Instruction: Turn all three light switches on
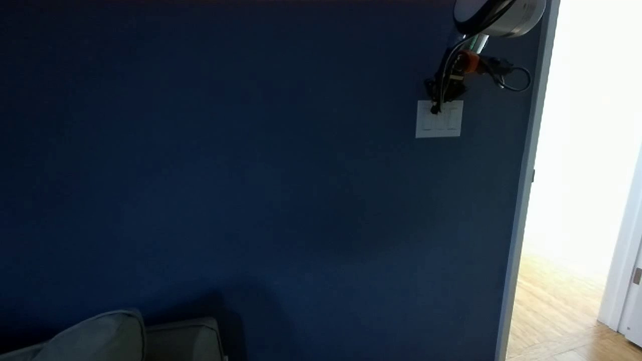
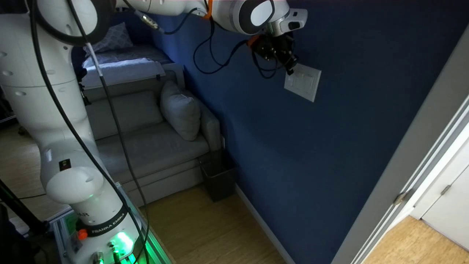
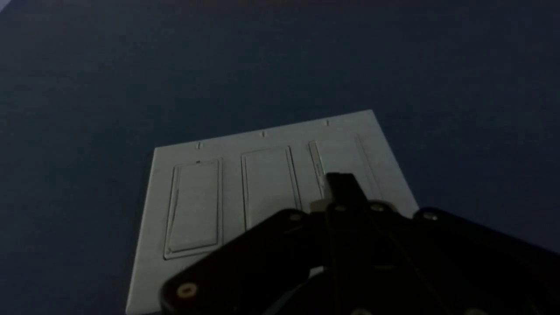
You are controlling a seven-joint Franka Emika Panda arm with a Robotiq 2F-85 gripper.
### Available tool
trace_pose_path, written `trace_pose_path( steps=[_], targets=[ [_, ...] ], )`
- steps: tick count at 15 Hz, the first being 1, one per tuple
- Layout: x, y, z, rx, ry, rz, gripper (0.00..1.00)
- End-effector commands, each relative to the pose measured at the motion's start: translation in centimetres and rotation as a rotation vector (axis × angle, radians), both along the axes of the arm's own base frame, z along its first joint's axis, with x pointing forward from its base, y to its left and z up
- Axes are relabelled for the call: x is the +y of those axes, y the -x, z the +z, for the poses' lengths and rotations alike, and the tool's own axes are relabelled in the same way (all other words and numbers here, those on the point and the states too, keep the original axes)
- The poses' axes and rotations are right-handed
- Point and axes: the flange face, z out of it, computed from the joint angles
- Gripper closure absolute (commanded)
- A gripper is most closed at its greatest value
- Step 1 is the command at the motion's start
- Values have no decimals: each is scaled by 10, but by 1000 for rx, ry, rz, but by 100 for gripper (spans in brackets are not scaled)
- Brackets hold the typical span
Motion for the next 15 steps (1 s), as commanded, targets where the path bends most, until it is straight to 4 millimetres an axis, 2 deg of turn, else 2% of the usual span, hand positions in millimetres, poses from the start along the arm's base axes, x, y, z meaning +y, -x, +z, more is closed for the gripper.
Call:
trace_pose_path(
  steps=[1,6,11,15],
  targets=[
    [-7,2,4,55,-21,-80,100],
    [-17,5,14,50,-19,-144,100],
    [-29,3,10,54,-1,-190,100],
    [-30,1,5,53,-5,-186,100]
  ],
)
